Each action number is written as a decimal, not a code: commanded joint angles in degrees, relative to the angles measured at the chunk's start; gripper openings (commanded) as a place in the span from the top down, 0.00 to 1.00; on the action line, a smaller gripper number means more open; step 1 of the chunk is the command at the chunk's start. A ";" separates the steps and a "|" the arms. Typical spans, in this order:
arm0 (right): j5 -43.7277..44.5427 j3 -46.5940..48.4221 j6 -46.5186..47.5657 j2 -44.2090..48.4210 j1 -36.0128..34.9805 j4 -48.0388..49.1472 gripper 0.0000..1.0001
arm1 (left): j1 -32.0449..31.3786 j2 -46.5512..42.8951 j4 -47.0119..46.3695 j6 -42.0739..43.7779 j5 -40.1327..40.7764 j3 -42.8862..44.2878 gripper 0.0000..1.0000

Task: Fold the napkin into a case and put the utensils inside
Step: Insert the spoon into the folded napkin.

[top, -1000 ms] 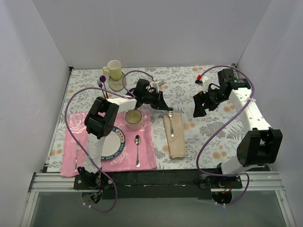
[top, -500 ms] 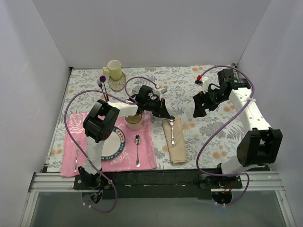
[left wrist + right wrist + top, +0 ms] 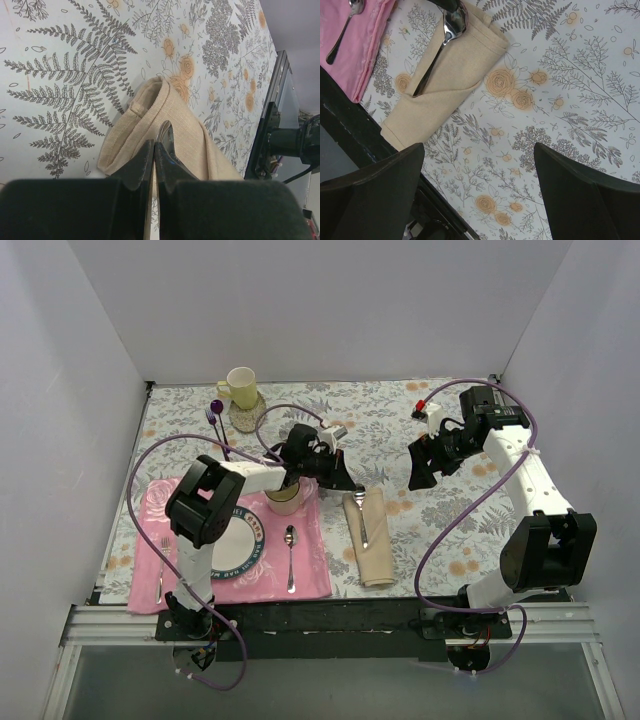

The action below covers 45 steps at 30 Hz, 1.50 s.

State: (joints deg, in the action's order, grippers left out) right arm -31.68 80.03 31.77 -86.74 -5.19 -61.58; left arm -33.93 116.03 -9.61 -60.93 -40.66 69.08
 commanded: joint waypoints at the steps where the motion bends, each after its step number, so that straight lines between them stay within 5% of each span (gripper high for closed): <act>1: -1.63 -0.22 0.66 0.96 0.45 -0.91 0.01 | -0.17 -6.08 -3.04 -0.16 3.30 -1.58 1.00; 38: -2.77 0.04 0.92 0.17 0.45 -0.29 0.01 | -3.77 -10.82 -5.16 -7.10 4.45 -12.04 1.00; 40: -2.77 0.13 1.10 -0.01 0.44 -0.47 0.01 | -3.86 -10.47 -4.55 -7.10 4.45 -11.86 0.97; 45: -2.95 0.39 1.63 -0.27 0.44 -0.91 0.01 | -3.86 -11.43 0.09 -5.44 6.03 -9.32 0.66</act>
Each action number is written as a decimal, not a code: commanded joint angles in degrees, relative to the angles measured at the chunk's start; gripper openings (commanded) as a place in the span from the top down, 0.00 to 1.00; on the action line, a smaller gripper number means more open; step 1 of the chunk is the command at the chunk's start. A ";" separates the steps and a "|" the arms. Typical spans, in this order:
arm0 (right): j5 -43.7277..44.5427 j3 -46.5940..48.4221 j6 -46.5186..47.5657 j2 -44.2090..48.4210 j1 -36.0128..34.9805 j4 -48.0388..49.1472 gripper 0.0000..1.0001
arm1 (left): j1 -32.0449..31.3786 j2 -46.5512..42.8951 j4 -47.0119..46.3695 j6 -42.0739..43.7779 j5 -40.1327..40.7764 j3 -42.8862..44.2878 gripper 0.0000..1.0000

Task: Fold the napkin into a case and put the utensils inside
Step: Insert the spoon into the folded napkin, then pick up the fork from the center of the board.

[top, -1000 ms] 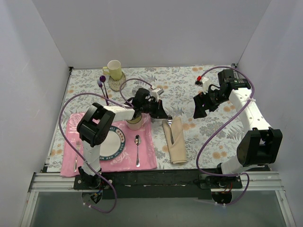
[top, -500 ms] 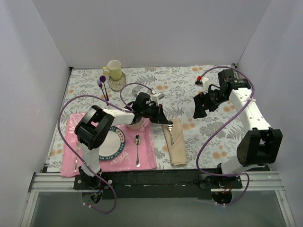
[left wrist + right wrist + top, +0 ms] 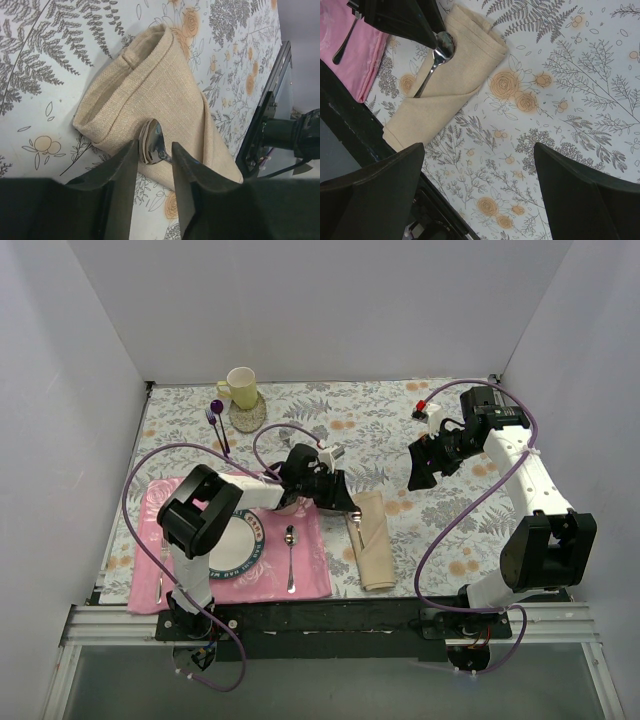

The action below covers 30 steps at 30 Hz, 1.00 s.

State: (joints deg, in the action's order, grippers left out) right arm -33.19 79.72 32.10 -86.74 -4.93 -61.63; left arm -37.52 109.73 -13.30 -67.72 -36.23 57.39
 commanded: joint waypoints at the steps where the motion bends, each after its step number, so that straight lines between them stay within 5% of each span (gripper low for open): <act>1: -1.35 0.96 1.30 -0.36 0.27 -0.86 0.01 | -0.28 -5.49 5.20 3.98 2.38 3.25 0.64; 10: -1.79 3.86 1.92 -2.47 0.27 -0.95 0.01 | 7.26 -10.68 21.55 18.84 9.33 17.30 0.55; 18: -2.14 6.85 1.57 -4.84 0.36 -0.86 0.01 | 23.27 3.80 40.86 30.00 10.30 45.15 0.54; 22: -2.41 7.02 0.86 -5.46 0.45 -0.34 0.01 | 29.15 11.63 47.57 27.76 8.28 54.75 0.54; 25: -1.88 7.02 0.07 -5.55 0.36 0.54 0.01 | 29.61 12.62 46.97 24.15 9.43 52.59 0.52; 30: -0.56 7.55 -1.42 -6.42 0.36 1.95 0.01 | 28.73 7.25 33.89 13.60 12.30 37.82 0.33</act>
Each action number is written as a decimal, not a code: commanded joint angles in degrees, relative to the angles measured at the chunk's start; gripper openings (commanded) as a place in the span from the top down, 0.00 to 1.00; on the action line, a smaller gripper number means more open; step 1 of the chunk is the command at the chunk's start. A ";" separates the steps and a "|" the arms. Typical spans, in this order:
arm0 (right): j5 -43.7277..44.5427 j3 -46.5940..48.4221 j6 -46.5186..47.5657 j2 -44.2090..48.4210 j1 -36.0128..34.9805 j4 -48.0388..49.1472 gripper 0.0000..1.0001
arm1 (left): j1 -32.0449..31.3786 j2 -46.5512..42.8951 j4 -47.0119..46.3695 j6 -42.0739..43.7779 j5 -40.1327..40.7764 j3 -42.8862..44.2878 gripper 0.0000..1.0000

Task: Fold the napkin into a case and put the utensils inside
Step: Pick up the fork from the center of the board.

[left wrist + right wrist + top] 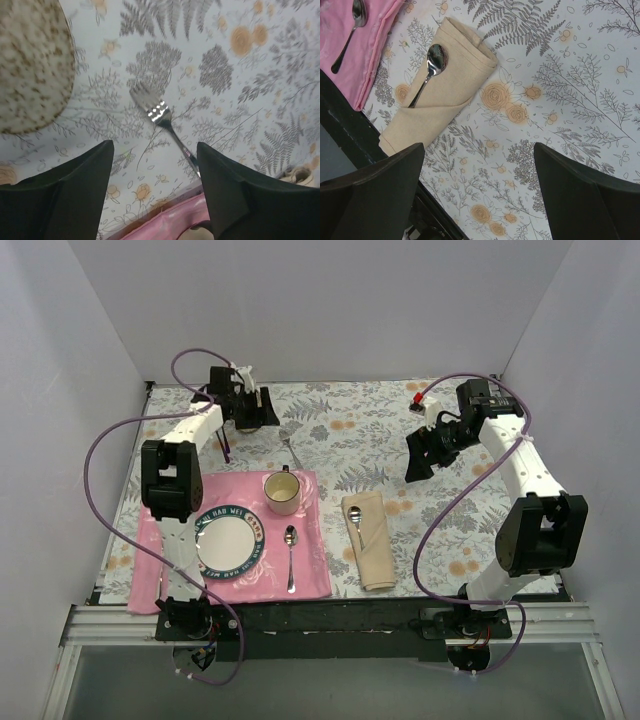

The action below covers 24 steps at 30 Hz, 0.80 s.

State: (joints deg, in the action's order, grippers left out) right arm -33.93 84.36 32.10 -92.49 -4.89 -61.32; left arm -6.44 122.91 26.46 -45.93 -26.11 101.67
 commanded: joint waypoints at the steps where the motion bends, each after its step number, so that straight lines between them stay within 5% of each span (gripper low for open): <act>1: 0.18 3.18 -1.68 -0.85 0.31 1.73 0.01 | -2.79 -5.58 -5.98 -9.60 3.94 -6.57 0.35; 6: 0.62 3.88 -2.13 -1.99 0.31 1.64 0.01 | -4.46 -2.77 -6.32 -18.13 9.85 -7.09 0.44; 24: 2.64 7.22 -1.42 -3.75 0.32 -1.87 0.01 | -2.27 2.06 -25.93 -33.43 -0.87 -20.46 0.55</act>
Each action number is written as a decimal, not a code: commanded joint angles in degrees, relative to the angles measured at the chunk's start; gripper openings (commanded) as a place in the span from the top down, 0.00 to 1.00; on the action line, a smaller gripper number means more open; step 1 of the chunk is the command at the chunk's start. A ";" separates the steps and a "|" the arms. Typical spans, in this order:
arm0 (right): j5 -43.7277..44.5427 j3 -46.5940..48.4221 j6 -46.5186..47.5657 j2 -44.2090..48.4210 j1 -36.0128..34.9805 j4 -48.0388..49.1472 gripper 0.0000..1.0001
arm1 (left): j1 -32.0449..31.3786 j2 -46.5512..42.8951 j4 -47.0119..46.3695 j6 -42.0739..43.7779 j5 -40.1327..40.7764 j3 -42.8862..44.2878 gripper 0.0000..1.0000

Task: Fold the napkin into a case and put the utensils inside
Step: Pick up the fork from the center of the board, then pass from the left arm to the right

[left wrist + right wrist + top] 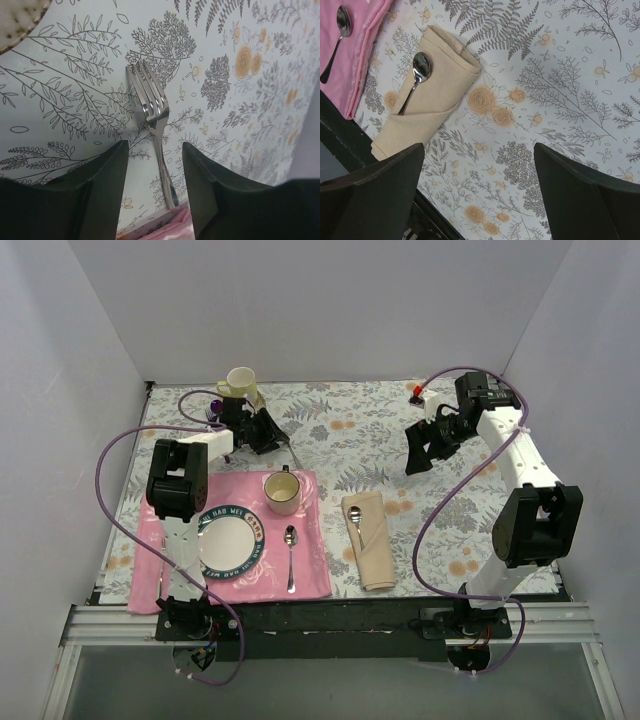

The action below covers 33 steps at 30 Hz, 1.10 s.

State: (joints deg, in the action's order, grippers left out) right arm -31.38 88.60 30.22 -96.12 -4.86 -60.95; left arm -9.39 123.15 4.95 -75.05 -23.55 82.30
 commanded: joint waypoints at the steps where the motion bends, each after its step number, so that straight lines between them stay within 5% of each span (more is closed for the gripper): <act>1: 0.35 3.42 0.72 -0.39 0.29 -2.85 0.01 | 0.69 2.44 -4.51 -4.67 -3.69 -0.92 0.55; 9: 1.32 6.06 1.07 -1.27 0.29 -4.70 0.01 | 0.77 6.48 -8.38 -7.83 -4.22 0.58 0.63; 16: 1.32 8.26 2.21 -2.23 0.29 -5.76 0.01 | 0.77 7.81 -12.15 -9.85 -7.30 2.24 1.00; 25: -5.10 10.10 -4.71 -0.04 0.29 8.54 0.01 | 0.07 1.74 -22.88 -16.36 -13.89 15.59 1.00; 29: -2.74 11.95 -11.04 0.66 -0.49 17.16 0.01 | -3.17 -1.59 -13.15 -10.39 -10.12 22.28 1.00; 33: 10.51 8.00 -13.26 6.71 -5.14 29.37 0.01 | -9.58 -6.60 -6.28 -6.26 -5.11 22.38 1.00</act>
State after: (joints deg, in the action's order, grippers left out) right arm -30.06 97.25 21.69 -96.88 -6.11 -47.20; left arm -12.23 125.93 -8.80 -86.17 -32.27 103.26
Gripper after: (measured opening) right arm 0.986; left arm 0.018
